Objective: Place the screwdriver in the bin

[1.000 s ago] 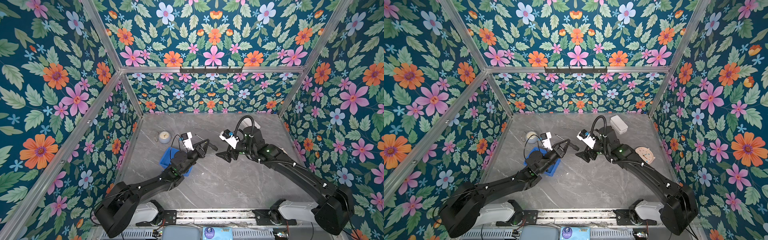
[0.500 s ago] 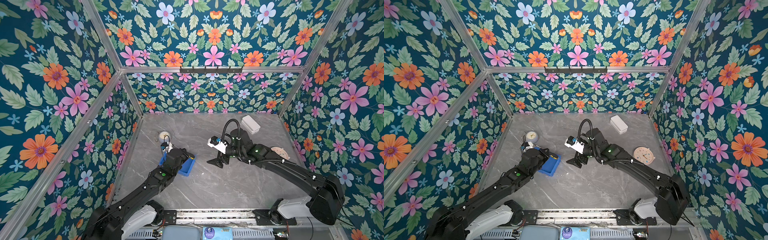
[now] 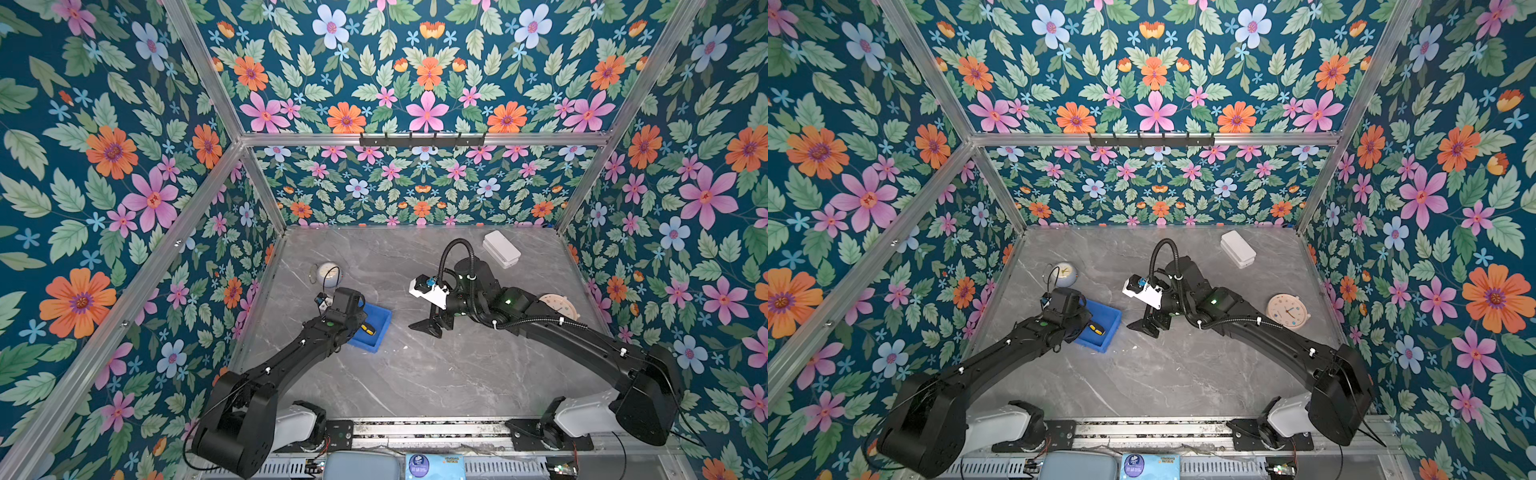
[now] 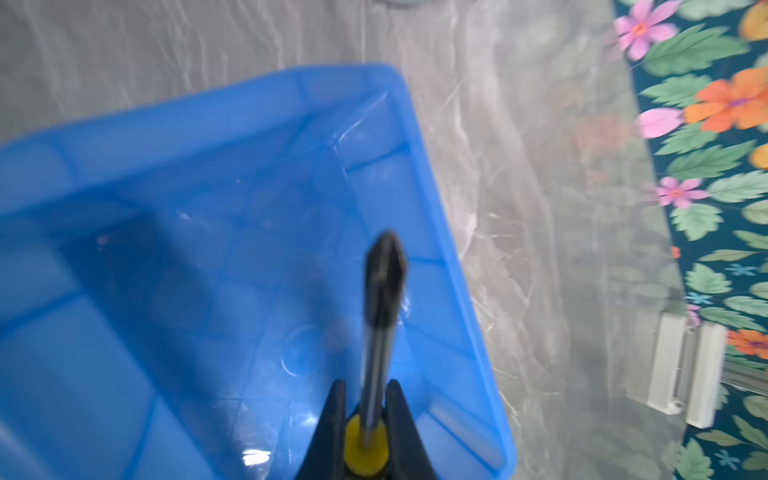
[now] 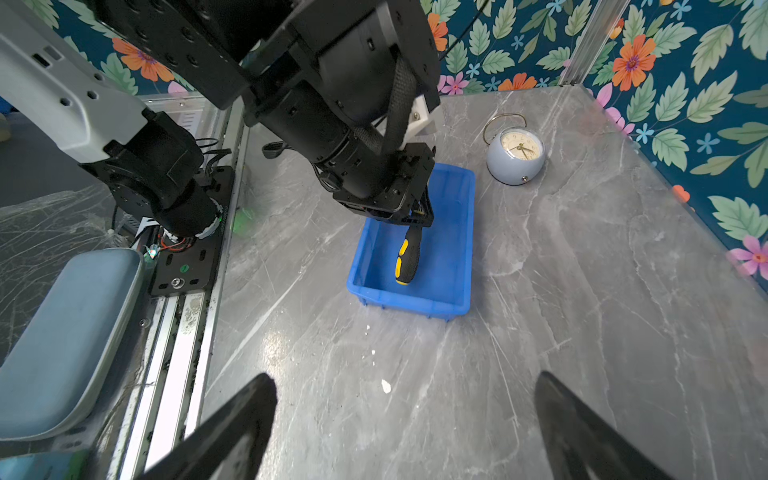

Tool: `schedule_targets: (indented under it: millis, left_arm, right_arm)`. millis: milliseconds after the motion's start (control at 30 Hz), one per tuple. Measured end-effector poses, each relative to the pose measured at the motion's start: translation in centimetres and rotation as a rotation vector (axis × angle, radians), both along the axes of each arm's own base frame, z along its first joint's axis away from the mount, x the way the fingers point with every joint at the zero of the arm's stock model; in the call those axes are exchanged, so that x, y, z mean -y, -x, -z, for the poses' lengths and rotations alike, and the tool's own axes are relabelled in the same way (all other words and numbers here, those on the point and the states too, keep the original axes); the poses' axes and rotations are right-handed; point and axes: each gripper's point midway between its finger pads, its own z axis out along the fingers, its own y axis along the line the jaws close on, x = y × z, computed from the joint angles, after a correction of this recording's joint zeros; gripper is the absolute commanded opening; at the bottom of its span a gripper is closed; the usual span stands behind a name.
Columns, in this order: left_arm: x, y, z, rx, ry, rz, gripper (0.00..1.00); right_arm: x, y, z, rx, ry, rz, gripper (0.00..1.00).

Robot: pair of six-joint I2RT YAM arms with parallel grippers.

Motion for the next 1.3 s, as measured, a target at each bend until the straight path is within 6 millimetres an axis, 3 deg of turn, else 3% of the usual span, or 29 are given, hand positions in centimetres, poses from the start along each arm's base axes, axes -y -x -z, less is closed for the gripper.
schedule_targets:
  millis: [233, 567, 833, 1067, 1300]
  left_arm:
    - [0.4, 0.2, 1.5, -0.065, -0.002, 0.016, 0.01]
    - [0.4, 0.3, 1.0, -0.065, -0.001, 0.012, 0.48]
    - [0.4, -0.7, -2.7, 0.021, 0.008, 0.009, 0.76]
    - [0.1, -2.5, -7.9, 0.173, -0.051, 0.049, 0.99]
    - [-0.1, -4.3, -11.8, 0.402, -0.178, 0.159, 1.00]
  right_arm:
    - [0.3, 0.1, -0.1, 0.007, 0.001, 0.009, 0.96]
    - [0.6, 0.4, -0.1, 0.007, 0.000, 0.014, 0.96]
    - [0.7, 0.5, -0.6, 0.014, -0.010, 0.016, 0.97]
    - [1.3, 0.0, -1.3, 0.031, -0.045, 0.042, 0.98]
    - [4.3, -2.8, -1.5, 0.006, -0.120, 0.183, 0.98]
